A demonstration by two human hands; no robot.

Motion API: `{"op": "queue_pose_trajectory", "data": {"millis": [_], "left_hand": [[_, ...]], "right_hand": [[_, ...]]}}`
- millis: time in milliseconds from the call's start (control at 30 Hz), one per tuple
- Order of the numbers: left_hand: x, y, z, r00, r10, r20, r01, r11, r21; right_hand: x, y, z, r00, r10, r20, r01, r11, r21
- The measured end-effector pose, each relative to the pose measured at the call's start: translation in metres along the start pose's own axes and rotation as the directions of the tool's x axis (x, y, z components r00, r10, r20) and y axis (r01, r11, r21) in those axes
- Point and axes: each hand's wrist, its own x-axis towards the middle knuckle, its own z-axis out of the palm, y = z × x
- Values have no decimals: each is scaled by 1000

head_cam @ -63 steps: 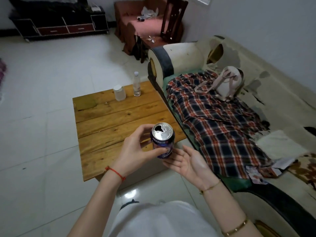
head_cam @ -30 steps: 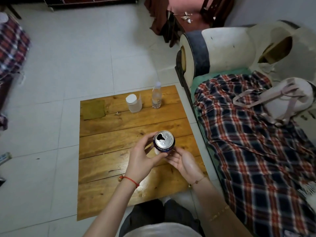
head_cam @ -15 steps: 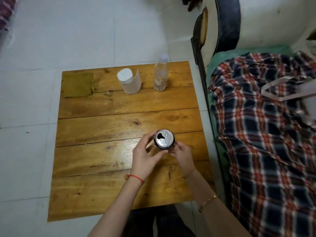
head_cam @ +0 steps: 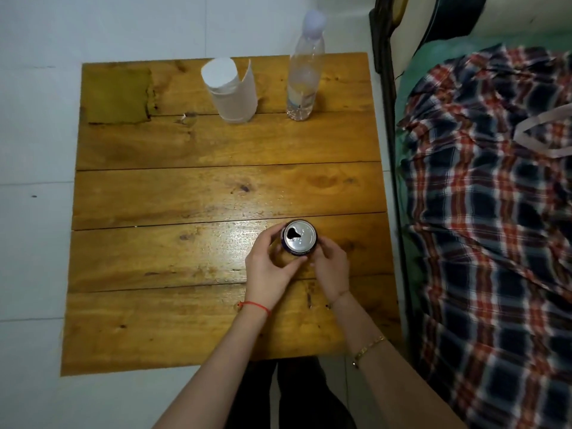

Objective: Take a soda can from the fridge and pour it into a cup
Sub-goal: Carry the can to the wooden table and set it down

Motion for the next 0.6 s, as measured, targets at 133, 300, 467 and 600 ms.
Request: {"op": "queue_pose_trajectory", "data": {"millis": [133, 300, 467, 600], "left_hand": [[-1, -9, 2, 1000, -1, 7, 1, 999, 33], [-5, -11, 5, 1000, 7, 2, -7, 998, 64], [-10, -10, 3, 999, -17, 49, 11, 992, 124], [-20, 1, -12, 995, -41, 88, 20, 973, 228]], "right_hand": [[0, 9, 2, 1000, 3, 16, -3, 1000, -10], [-1, 16, 1, 998, 9, 56, -11, 1000, 26], [-17, -4, -12, 995, -18, 97, 17, 1000, 8], [-34, -12, -29, 989, -93, 116, 107, 987, -121]]}}
